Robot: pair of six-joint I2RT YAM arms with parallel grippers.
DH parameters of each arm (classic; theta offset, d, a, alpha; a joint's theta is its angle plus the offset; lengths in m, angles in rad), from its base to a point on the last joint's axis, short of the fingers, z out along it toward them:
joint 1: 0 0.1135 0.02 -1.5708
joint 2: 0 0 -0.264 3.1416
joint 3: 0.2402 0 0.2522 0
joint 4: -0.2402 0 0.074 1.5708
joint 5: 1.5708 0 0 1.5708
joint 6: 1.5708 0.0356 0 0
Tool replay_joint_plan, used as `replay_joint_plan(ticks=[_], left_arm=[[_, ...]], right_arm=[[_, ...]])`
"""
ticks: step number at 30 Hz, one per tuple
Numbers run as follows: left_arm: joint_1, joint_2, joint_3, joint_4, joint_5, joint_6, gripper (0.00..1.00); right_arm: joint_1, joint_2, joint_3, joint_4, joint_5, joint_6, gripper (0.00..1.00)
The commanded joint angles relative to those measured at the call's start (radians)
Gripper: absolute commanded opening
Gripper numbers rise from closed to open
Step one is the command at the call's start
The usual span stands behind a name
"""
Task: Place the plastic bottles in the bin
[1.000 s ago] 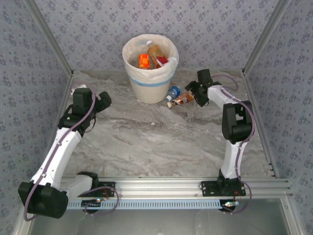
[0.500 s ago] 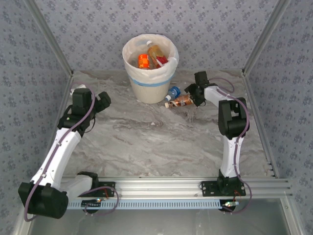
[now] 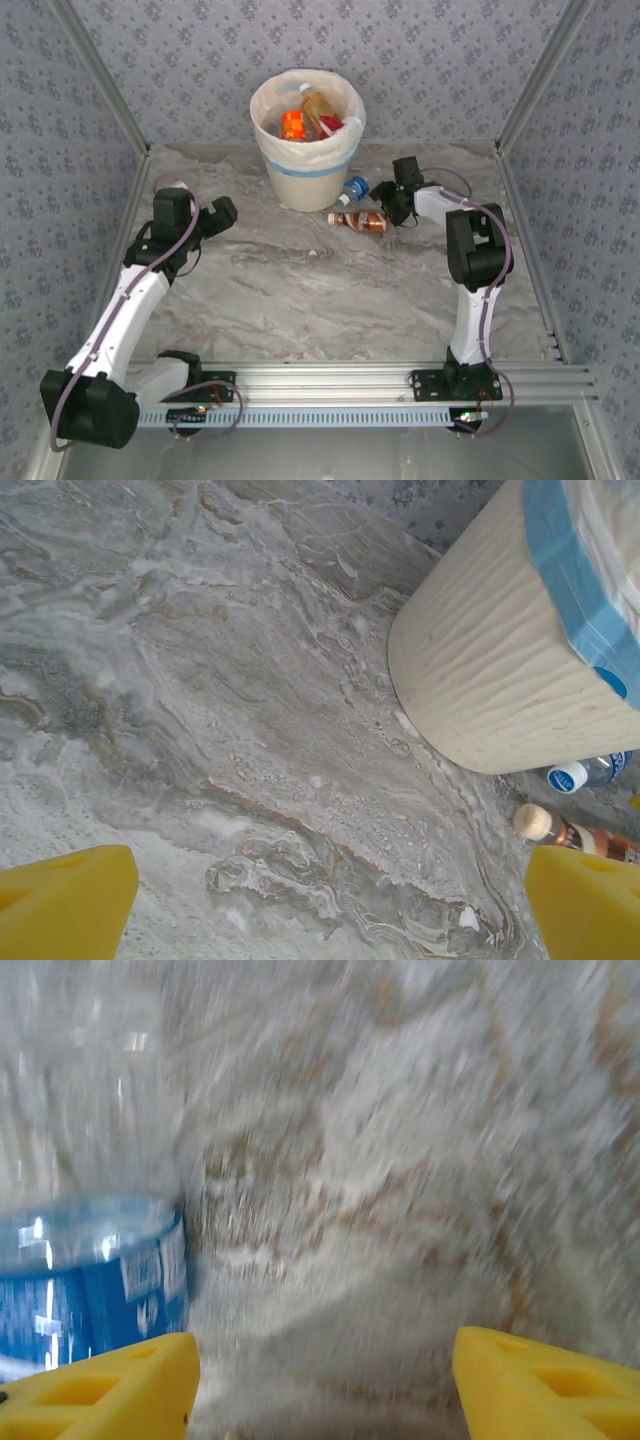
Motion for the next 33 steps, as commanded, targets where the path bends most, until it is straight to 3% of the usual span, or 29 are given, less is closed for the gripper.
replay_joint_plan(ticks=[1, 4, 6, 12, 15, 19, 25, 27, 30, 33], left_arm=[[0.008, 0.013, -0.006, 0.033, 0.035, 0.005, 0.99], [0.008, 0.027, -0.009, 0.055, 0.066, 0.003, 0.99], [0.005, 0.041, -0.013, 0.073, 0.11, -0.008, 1.0], [-0.017, 0.067, -0.072, 0.097, 0.136, -0.096, 0.99], [-0.018, 0.061, -0.093, 0.09, 0.125, -0.115, 0.99], [-0.019, 0.041, -0.113, 0.089, 0.123, -0.13, 0.99], [-0.019, 0.029, -0.129, 0.085, 0.113, -0.132, 1.0], [-0.019, 0.033, -0.125, 0.082, 0.112, -0.13, 0.99], [-0.019, 0.032, -0.126, 0.085, 0.107, -0.13, 0.99], [-0.02, 0.035, -0.126, 0.089, 0.1, -0.133, 0.99]], right_arm=[[0.018, -0.086, -0.006, -0.064, 0.001, -0.066, 0.72], [0.01, -0.097, 0.023, -0.096, 0.02, -0.089, 0.76], [0.023, -0.078, 0.048, -0.122, -0.012, -0.175, 0.84], [0.087, -0.04, 0.081, -0.242, -0.178, -0.724, 0.94], [0.128, -0.04, 0.065, -0.32, -0.221, -0.872, 1.0], [0.188, -0.096, -0.043, -0.274, -0.249, -0.929, 1.0], [0.307, -0.071, -0.098, -0.293, -0.044, -0.924, 1.0], [0.343, -0.062, -0.101, -0.297, 0.038, -0.902, 0.96], [0.392, -0.081, -0.103, -0.293, 0.146, -0.883, 0.75], [0.424, -0.13, -0.121, -0.272, 0.189, -0.885, 0.65]])
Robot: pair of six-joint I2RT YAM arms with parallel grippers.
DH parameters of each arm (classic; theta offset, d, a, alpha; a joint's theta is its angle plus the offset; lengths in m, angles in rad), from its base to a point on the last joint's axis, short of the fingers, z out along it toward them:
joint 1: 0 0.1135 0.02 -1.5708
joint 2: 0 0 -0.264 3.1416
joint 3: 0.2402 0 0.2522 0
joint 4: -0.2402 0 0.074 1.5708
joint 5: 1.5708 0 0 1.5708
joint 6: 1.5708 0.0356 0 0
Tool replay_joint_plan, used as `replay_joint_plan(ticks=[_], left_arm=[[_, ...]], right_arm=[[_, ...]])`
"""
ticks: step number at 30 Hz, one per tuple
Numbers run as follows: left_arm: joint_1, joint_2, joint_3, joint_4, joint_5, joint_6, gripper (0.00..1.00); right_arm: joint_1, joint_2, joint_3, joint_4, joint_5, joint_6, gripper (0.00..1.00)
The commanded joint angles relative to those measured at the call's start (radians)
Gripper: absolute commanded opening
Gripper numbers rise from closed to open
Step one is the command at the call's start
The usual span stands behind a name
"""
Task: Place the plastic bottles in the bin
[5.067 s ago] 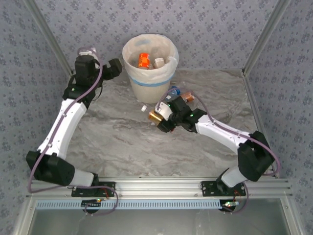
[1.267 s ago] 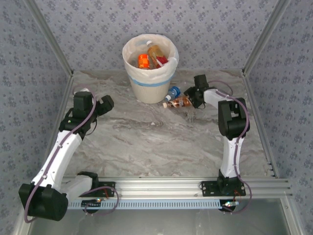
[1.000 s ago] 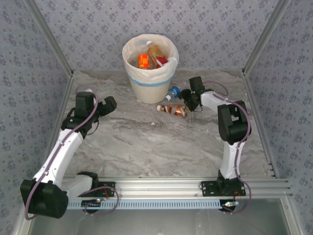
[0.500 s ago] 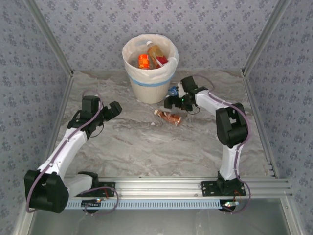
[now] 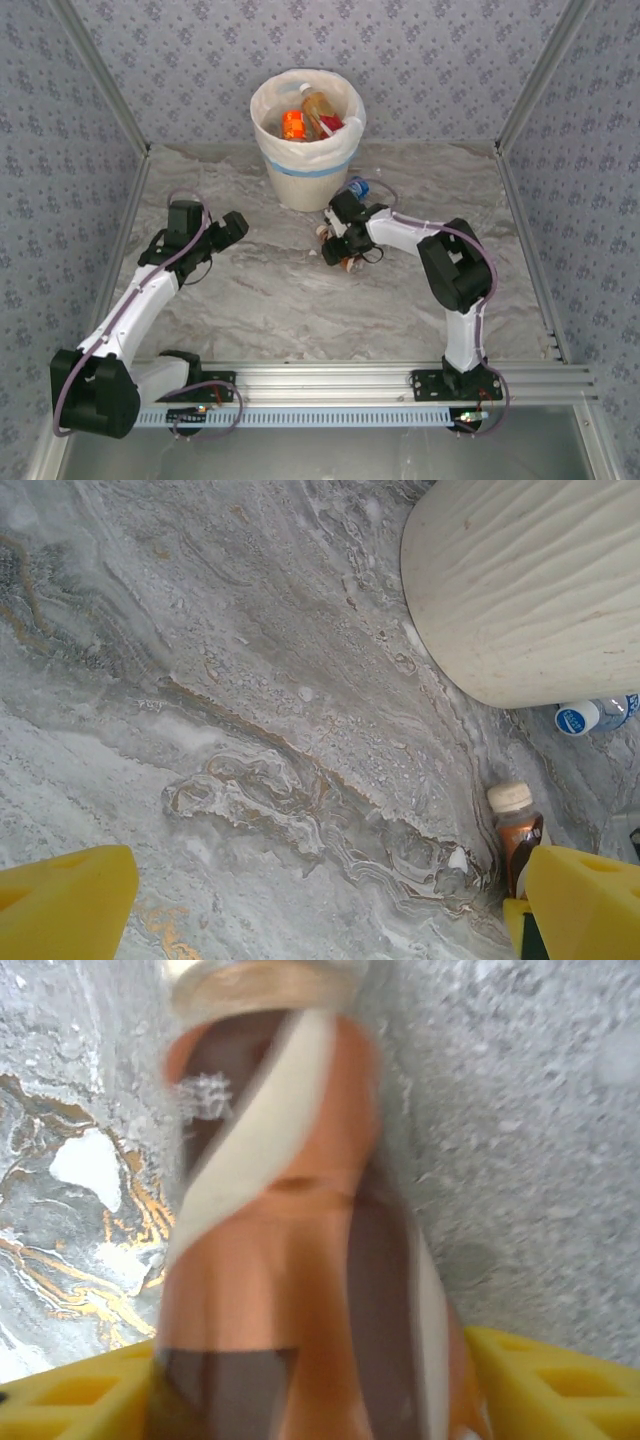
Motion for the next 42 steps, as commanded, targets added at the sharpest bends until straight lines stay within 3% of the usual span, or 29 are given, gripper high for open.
replay_joint_plan(ticks=[1, 7, 14, 23, 28, 33, 38, 42], left_arm=[[-0.006, -0.012, 0.008, 0.015, -0.013, -0.009, 0.99], [-0.006, 0.0, 0.01, 0.017, -0.023, -0.011, 1.0], [-0.005, 0.002, 0.007, 0.017, -0.036, -0.015, 0.99], [-0.005, 0.014, 0.004, 0.028, -0.037, -0.027, 0.99], [-0.005, 0.009, 0.01, 0.02, -0.041, -0.016, 0.99], [-0.005, 0.002, 0.027, 0.003, -0.046, -0.002, 1.0], [-0.005, -0.006, 0.028, 0.001, -0.05, -0.003, 0.99], [-0.005, -0.006, 0.028, -0.004, -0.057, -0.002, 0.99]], right_arm=[[0.038, -0.061, -0.031, -0.029, 0.087, 0.002, 0.62], [0.063, -0.168, -0.063, 0.023, 0.115, -0.001, 0.51], [0.087, -0.406, -0.131, 0.211, 0.049, -0.026, 0.48], [0.06, -0.459, 0.099, 0.308, -0.049, -0.015, 0.45], [0.012, -0.36, 0.322, 0.344, -0.05, -0.011, 0.45], [-0.041, -0.159, 0.611, 0.248, 0.025, 0.006, 0.45], [-0.056, 0.072, 0.929, 0.128, 0.024, -0.004, 0.47], [-0.047, 0.245, 1.186, -0.003, 0.102, -0.016, 0.53]])
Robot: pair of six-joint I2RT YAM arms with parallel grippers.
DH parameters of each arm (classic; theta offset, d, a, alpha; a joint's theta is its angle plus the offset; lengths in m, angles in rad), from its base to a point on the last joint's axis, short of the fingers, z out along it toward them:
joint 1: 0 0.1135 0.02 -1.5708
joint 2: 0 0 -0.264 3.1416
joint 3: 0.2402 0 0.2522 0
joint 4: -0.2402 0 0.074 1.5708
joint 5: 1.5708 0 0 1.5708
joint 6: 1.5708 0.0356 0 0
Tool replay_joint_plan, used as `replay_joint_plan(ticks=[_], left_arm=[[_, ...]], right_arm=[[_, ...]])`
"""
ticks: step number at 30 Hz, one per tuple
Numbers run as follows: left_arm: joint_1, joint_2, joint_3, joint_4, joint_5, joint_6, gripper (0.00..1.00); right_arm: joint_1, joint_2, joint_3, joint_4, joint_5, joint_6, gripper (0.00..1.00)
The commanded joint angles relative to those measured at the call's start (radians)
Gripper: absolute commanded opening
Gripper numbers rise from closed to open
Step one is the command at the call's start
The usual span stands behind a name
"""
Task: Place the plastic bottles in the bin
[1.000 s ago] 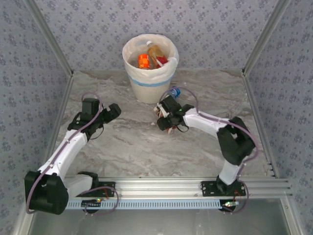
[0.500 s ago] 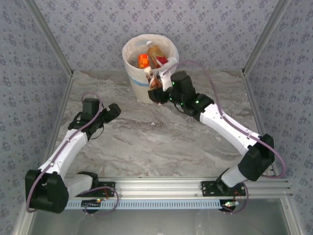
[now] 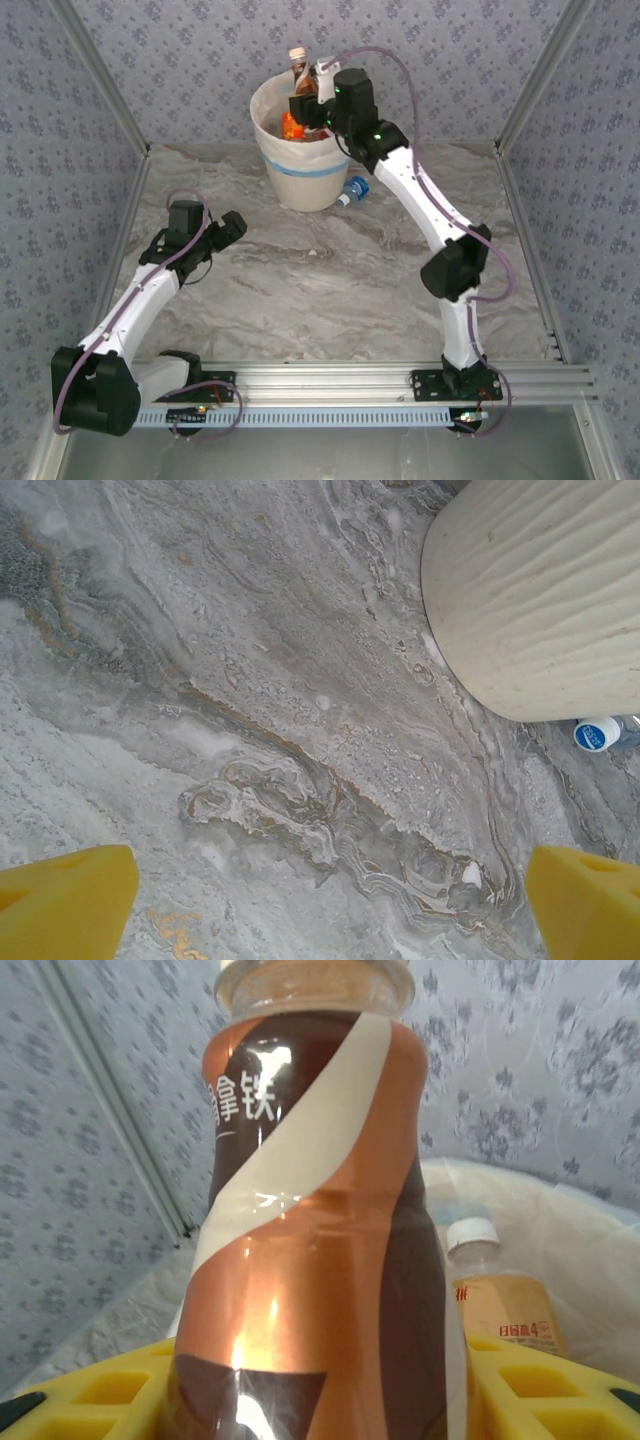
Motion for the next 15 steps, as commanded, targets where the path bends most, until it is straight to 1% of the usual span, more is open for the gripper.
replay_joint_plan(ticks=[1, 3, 5, 6, 11, 13, 15], left_arm=[[-0.005, -0.018, 0.028, -0.007, -0.021, 0.015, 0.99], [-0.005, -0.018, 0.029, -0.008, -0.024, 0.015, 0.99], [-0.005, -0.015, 0.034, -0.009, -0.027, 0.017, 0.99], [-0.005, -0.014, 0.037, -0.01, -0.028, 0.019, 0.99], [-0.005, 0.012, 0.051, -0.01, -0.019, 0.026, 1.0], [-0.005, 0.022, 0.053, -0.006, -0.014, 0.025, 0.99], [-0.005, 0.031, 0.054, 0.002, -0.014, 0.022, 0.99]], right_arm=[[0.013, 0.114, 0.183, -0.165, 0.103, -0.009, 0.58], [0.012, 0.164, 0.264, -0.22, 0.148, -0.004, 0.69], [0.01, 0.175, 0.289, -0.244, 0.162, -0.008, 0.82], [0.011, 0.168, 0.288, -0.248, 0.17, -0.015, 0.86], [-0.011, 0.079, 0.247, -0.322, 0.194, -0.042, 0.93], [-0.04, 0.009, 0.16, -0.321, 0.198, -0.015, 0.95], [-0.084, -0.062, 0.043, -0.3, 0.187, 0.048, 0.98]])
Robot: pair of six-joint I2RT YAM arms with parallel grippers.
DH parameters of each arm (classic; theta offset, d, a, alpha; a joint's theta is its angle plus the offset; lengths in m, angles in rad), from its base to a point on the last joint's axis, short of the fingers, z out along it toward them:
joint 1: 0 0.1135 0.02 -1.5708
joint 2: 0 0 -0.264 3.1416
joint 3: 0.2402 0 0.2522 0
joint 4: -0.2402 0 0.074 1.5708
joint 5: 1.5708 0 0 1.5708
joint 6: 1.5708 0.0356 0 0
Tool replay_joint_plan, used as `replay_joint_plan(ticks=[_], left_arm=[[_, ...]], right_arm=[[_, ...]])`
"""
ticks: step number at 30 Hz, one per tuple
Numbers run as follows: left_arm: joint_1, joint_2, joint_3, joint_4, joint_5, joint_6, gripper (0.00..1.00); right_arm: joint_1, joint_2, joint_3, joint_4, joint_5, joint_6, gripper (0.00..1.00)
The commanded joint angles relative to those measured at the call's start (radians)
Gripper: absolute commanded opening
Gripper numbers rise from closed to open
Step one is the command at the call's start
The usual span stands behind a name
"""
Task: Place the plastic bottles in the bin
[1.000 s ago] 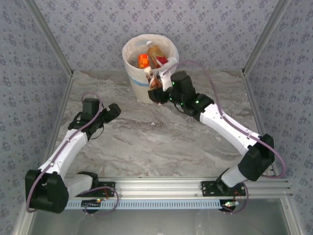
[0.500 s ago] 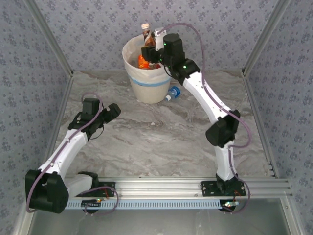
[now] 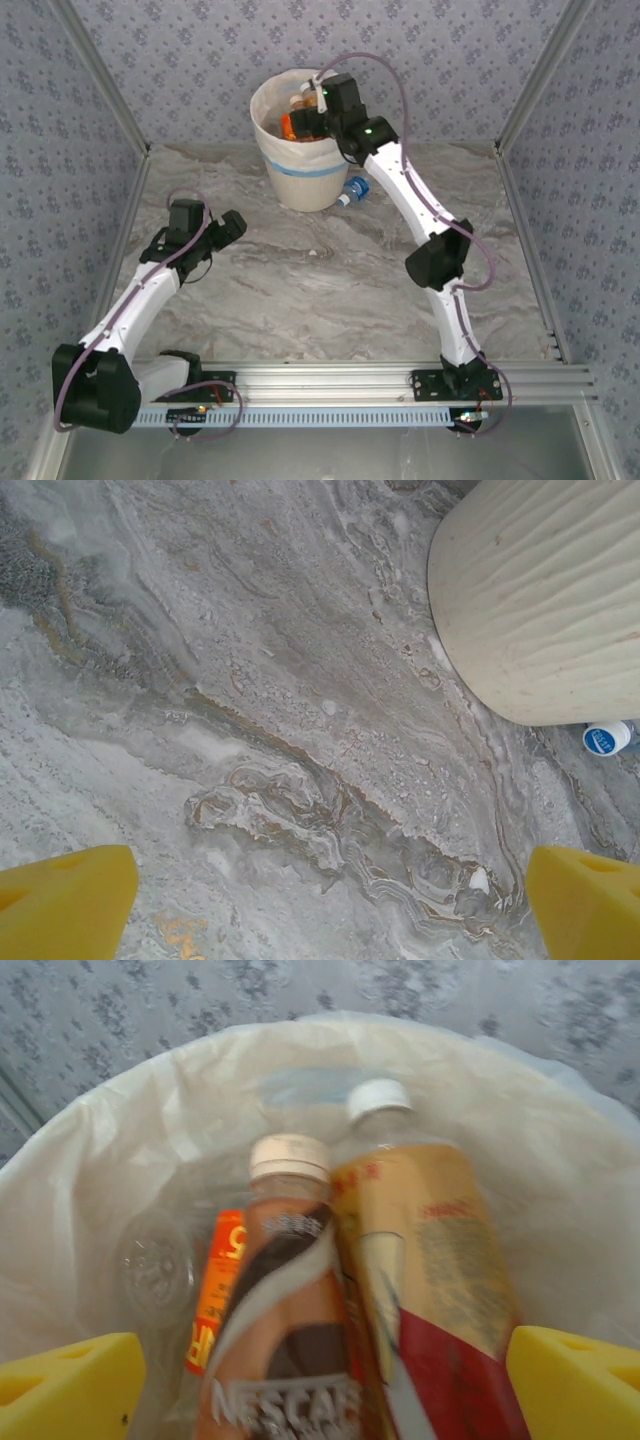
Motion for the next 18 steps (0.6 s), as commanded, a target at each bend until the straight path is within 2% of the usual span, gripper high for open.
replay_joint_plan(ticks=[1, 5, 10, 14, 18], left_arm=[[-0.005, 0.017, 0.044, 0.005, -0.004, 0.012, 1.0], [-0.005, 0.038, 0.046, 0.017, -0.003, 0.004, 0.99], [-0.005, 0.053, 0.055, 0.03, 0.018, -0.003, 0.99], [-0.005, 0.051, 0.055, 0.028, 0.018, -0.003, 1.0], [-0.005, 0.049, 0.055, 0.02, 0.016, -0.004, 0.99]], right_arm=[[-0.087, -0.171, -0.144, 0.002, 0.005, 0.101, 0.99], [-0.21, -0.262, -0.369, 0.079, -0.088, 0.313, 1.0], [-0.318, -0.263, -0.535, 0.106, -0.134, 0.545, 1.0], [-0.357, -0.195, -0.572, 0.109, -0.192, 0.667, 1.0], [-0.366, -0.083, -0.517, 0.099, -0.306, 0.714, 1.0]])
